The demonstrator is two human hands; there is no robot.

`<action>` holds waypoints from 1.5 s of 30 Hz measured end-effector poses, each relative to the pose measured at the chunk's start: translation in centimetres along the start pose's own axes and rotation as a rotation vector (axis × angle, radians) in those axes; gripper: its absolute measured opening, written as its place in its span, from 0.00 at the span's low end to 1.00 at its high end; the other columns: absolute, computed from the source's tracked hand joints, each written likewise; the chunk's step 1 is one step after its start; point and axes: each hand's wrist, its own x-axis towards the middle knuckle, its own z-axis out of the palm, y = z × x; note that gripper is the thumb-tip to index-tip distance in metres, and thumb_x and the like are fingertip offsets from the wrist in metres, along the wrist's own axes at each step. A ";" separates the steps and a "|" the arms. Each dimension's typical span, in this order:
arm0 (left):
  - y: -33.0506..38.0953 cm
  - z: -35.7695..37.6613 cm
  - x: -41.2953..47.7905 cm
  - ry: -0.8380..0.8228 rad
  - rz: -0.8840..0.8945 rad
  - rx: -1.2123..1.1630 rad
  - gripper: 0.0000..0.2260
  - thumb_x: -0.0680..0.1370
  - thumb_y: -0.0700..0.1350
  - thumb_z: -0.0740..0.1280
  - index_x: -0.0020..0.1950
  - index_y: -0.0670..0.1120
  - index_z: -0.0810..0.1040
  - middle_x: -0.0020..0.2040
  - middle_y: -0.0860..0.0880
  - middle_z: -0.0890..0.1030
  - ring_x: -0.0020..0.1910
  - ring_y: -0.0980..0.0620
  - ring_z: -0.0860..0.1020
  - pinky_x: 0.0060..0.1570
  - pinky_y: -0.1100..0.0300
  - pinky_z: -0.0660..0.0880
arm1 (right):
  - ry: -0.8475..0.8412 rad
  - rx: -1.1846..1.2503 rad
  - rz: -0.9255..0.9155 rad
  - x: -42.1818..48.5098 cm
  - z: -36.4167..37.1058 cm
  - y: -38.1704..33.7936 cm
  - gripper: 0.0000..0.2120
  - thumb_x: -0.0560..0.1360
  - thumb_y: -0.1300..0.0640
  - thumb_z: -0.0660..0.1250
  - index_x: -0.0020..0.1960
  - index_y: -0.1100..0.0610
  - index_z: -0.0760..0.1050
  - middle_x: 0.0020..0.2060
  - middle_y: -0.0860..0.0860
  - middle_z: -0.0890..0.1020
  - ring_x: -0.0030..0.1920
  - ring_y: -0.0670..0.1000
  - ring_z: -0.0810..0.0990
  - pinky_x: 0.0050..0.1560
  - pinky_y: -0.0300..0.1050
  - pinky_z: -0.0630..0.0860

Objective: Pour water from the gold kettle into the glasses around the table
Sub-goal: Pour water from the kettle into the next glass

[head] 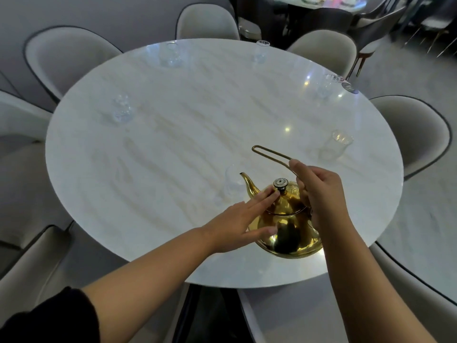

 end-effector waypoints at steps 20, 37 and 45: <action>-0.6 -0.5 2.1 -0.001 -0.015 -0.090 0.27 0.81 0.56 0.52 0.69 0.66 0.34 0.70 0.67 0.35 0.75 0.55 0.55 0.63 0.64 0.55 | -0.212 -0.466 -0.061 5.7 2.0 -1.1 0.23 0.73 0.46 0.68 0.33 0.66 0.75 0.19 0.47 0.66 0.18 0.42 0.62 0.27 0.40 0.62; -0.8 0.2 2.4 0.046 -0.001 -0.127 0.33 0.72 0.70 0.45 0.72 0.65 0.33 0.74 0.64 0.35 0.71 0.62 0.50 0.65 0.60 0.56 | -0.279 -0.593 -0.085 6.1 2.5 -2.0 0.27 0.73 0.44 0.67 0.41 0.71 0.76 0.28 0.58 0.69 0.28 0.52 0.66 0.28 0.41 0.62; -0.3 0.1 2.4 0.032 -0.038 -0.164 0.30 0.79 0.59 0.51 0.73 0.62 0.34 0.74 0.63 0.36 0.72 0.61 0.50 0.64 0.60 0.54 | -0.291 -0.640 -0.093 6.3 2.6 -2.4 0.28 0.73 0.42 0.66 0.44 0.71 0.78 0.31 0.59 0.73 0.31 0.55 0.69 0.30 0.41 0.64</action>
